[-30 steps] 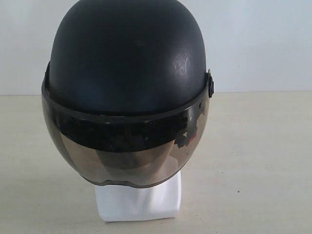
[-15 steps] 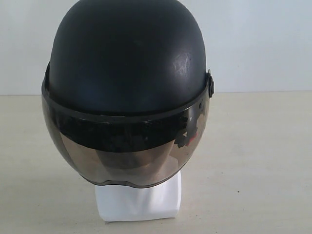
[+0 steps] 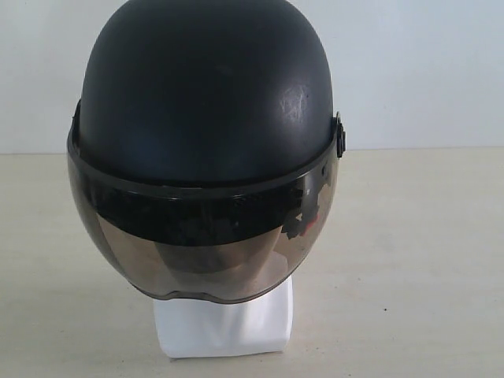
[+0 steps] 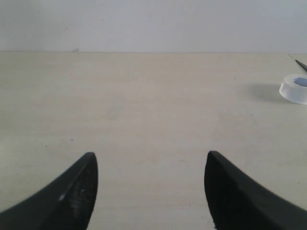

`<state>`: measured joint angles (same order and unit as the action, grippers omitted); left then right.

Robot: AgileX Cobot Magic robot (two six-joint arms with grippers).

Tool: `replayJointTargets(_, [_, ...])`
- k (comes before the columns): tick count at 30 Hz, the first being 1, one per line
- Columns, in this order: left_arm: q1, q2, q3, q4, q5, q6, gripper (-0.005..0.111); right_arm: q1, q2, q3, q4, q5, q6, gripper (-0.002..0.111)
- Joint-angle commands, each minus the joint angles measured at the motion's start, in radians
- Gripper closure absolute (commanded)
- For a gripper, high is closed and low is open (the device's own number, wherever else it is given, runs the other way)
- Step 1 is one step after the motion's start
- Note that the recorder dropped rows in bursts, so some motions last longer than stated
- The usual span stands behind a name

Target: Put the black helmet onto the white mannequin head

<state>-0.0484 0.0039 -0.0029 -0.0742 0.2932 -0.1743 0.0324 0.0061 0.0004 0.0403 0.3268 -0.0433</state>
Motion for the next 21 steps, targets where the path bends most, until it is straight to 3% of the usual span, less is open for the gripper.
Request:
replayJointTargets(1, [-0.004, -0.004, 0.003, -0.009, -0.002, 0.005, 0.102, -0.004, -0.006, 0.000, -0.001, -0.004, 0.001, 0.046])
replayJointTargets(21, [-0.004, -0.004, 0.003, -0.009, -0.002, 0.005, 0.102, -0.004, -0.006, 0.000, 0.009, -0.005, 0.001, 0.046])
